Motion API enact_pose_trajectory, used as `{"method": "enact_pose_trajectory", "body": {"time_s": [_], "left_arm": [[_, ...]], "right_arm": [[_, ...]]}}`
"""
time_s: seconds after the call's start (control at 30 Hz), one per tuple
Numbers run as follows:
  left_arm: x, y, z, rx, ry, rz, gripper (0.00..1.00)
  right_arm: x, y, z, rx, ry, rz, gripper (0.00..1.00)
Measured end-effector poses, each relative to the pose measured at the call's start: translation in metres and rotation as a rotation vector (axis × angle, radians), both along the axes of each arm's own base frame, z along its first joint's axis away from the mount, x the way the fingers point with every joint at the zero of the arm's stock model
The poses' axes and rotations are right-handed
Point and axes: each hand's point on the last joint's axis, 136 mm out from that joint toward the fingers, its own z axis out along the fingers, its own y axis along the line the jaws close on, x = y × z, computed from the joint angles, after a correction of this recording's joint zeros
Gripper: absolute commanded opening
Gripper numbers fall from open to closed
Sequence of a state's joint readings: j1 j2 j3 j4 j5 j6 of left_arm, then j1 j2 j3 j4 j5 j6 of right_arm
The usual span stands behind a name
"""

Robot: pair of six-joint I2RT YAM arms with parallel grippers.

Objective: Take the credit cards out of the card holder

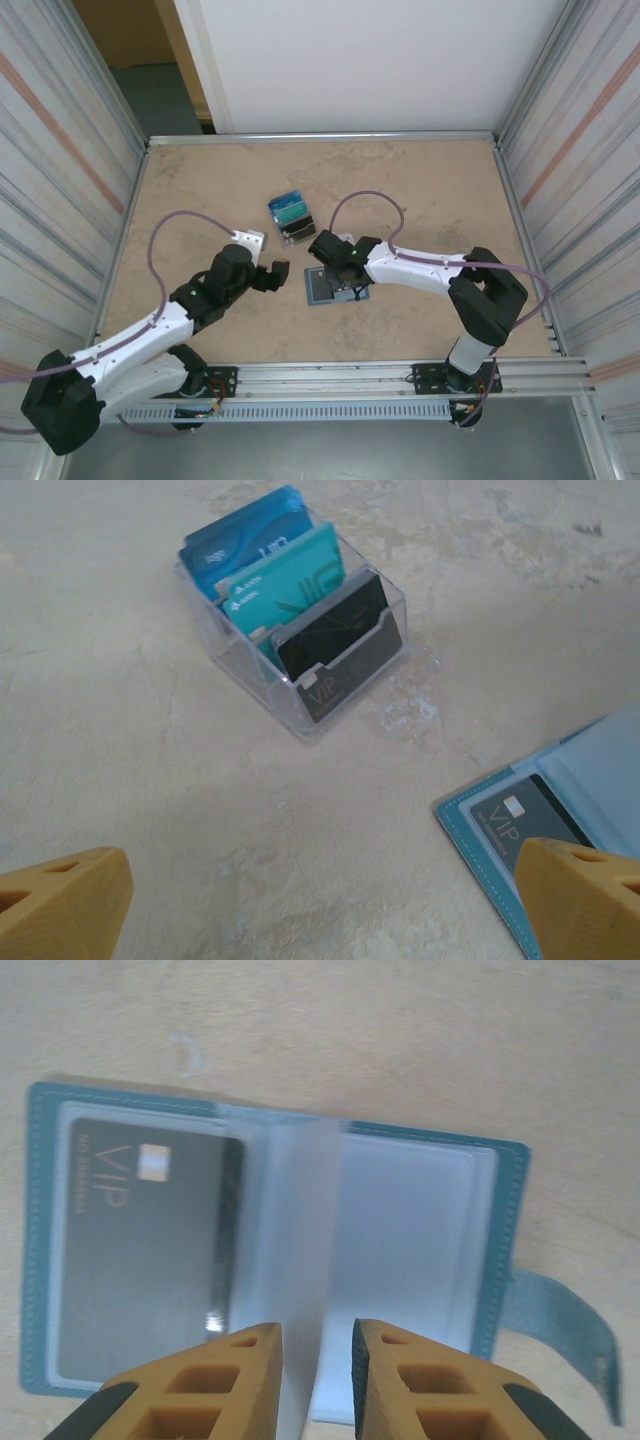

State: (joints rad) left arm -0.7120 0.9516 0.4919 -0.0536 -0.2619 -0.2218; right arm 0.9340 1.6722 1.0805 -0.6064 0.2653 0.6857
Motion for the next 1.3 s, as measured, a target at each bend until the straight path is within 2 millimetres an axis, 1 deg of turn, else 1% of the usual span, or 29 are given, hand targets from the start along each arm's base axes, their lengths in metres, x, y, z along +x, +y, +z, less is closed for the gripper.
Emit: {"method": "enact_pose_trajectory", "body": {"time_s": [0.2, 0.33, 0.5, 0.6, 0.67, 0.8, 1.0, 1.1, 1.3], "left_arm": [[-0.003, -0.024, -0.011, 0.1, -0.005, -0.074, 0.99], [-0.005, -0.038, -0.022, 0.154, 0.001, -0.112, 0.99], [-0.006, -0.049, -0.032, 0.199, 0.011, -0.141, 0.99], [-0.005, -0.052, -0.035, 0.213, 0.018, -0.144, 0.99], [-0.004, -0.052, -0.038, 0.221, 0.023, -0.141, 0.99], [-0.004, -0.054, -0.046, 0.238, 0.044, -0.141, 0.99], [-0.007, -0.059, -0.071, 0.282, 0.105, -0.148, 0.99], [-0.007, -0.063, -0.08, 0.306, 0.128, -0.145, 0.99], [-0.003, -0.069, -0.089, 0.324, 0.147, -0.13, 0.99]], "right_arm": [[0.004, -0.022, -0.002, 0.008, 0.01, -0.07, 0.24], [0.004, -0.034, -0.004, 0.02, 0.026, -0.111, 0.24], [0.005, -0.044, 0.003, 0.052, 0.024, -0.142, 0.24], [0.006, -0.046, 0.01, 0.093, 0.018, -0.151, 0.24], [0.007, -0.044, 0.016, 0.131, 0.014, -0.152, 0.24], [0.009, -0.031, 0.029, 0.236, 0.017, -0.135, 0.24], [0.01, -0.009, 0.036, 0.364, 0.049, -0.097, 0.25], [0.01, 0.0, 0.035, 0.397, 0.067, -0.079, 0.24], [0.007, 0.012, 0.019, 0.422, 0.125, -0.057, 0.23]]}}
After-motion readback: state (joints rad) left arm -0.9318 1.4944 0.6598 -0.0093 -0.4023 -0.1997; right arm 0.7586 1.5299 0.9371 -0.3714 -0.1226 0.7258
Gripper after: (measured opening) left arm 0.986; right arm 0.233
